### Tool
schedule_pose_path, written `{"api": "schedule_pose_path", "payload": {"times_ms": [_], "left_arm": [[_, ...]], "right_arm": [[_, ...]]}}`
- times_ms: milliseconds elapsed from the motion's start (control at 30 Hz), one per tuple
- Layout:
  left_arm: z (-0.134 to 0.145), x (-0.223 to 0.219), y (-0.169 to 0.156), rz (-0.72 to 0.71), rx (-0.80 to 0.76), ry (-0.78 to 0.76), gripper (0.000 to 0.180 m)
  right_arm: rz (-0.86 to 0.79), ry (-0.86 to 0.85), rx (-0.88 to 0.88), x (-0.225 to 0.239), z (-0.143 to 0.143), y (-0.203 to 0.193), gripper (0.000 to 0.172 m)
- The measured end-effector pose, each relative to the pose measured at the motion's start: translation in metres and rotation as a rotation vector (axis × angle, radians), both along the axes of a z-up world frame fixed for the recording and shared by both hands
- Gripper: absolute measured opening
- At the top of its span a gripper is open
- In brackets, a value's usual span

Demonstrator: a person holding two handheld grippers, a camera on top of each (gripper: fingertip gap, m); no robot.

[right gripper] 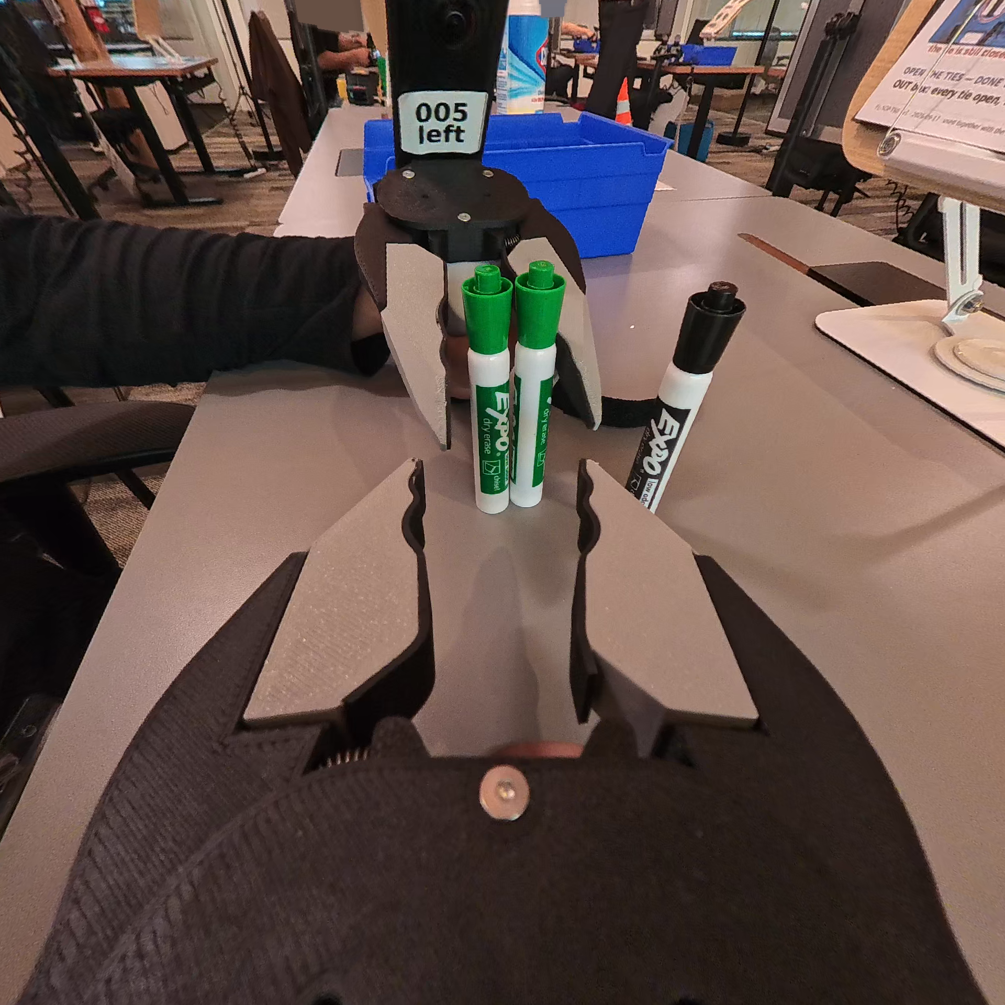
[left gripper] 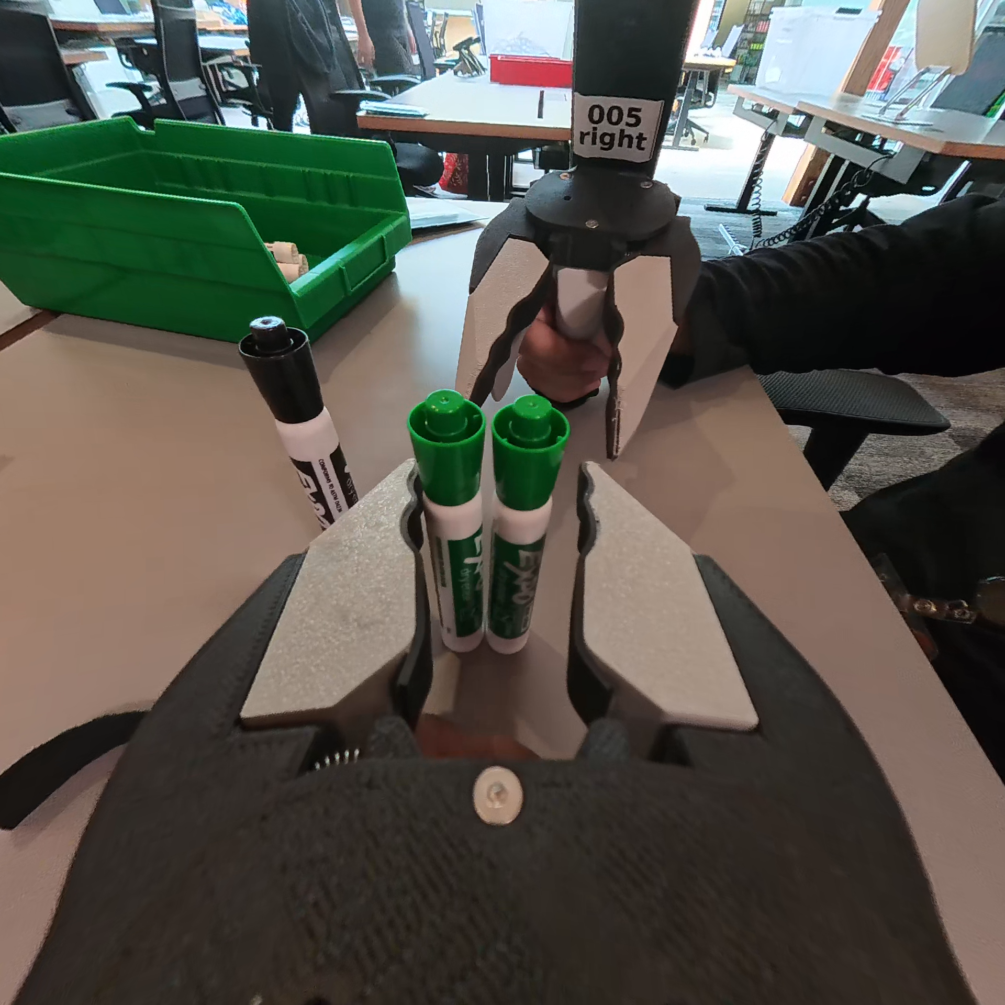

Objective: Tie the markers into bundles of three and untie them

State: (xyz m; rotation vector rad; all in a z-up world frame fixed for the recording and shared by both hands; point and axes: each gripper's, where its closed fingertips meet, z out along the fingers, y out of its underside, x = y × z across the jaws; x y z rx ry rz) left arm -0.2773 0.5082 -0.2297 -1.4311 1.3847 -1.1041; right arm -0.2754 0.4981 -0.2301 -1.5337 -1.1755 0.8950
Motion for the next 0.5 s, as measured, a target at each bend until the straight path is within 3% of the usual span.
{"api": "schedule_pose_path", "payload": {"times_ms": [500], "left_arm": [[0.0027,-0.0003,0.0005,-0.005,-0.017,-0.019,0.046]], "right_arm": [[0.006,0.001,0.0,-0.0008,0.0001,-0.002,0.053]]}}
